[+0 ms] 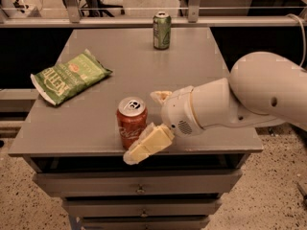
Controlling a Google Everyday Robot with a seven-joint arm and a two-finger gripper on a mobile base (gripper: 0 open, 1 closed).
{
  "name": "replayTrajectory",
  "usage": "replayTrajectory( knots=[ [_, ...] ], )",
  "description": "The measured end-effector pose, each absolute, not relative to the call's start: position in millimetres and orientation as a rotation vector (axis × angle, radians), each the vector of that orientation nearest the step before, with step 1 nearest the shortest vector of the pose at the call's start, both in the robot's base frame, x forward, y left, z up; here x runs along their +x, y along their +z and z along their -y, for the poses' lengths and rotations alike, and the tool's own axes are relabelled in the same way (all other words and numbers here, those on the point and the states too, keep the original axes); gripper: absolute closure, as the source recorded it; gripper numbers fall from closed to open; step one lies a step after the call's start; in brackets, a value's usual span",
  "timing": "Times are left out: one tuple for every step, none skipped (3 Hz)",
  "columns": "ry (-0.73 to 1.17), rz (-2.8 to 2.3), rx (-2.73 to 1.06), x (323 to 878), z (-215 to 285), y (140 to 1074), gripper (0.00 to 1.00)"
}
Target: Knock coke can over
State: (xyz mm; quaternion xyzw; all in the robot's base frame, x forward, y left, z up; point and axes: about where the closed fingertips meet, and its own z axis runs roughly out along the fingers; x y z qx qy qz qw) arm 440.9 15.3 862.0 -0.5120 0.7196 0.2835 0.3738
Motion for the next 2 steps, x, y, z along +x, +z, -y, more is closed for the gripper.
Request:
replayTrajectory(
  knots=[
    [0.725,-1.8,-1.269,464.1,-31.9,864.3,0.0],
    [0.706,-1.762,-1.223,496.7,-40.0,877.3,0.0]
  ],
)
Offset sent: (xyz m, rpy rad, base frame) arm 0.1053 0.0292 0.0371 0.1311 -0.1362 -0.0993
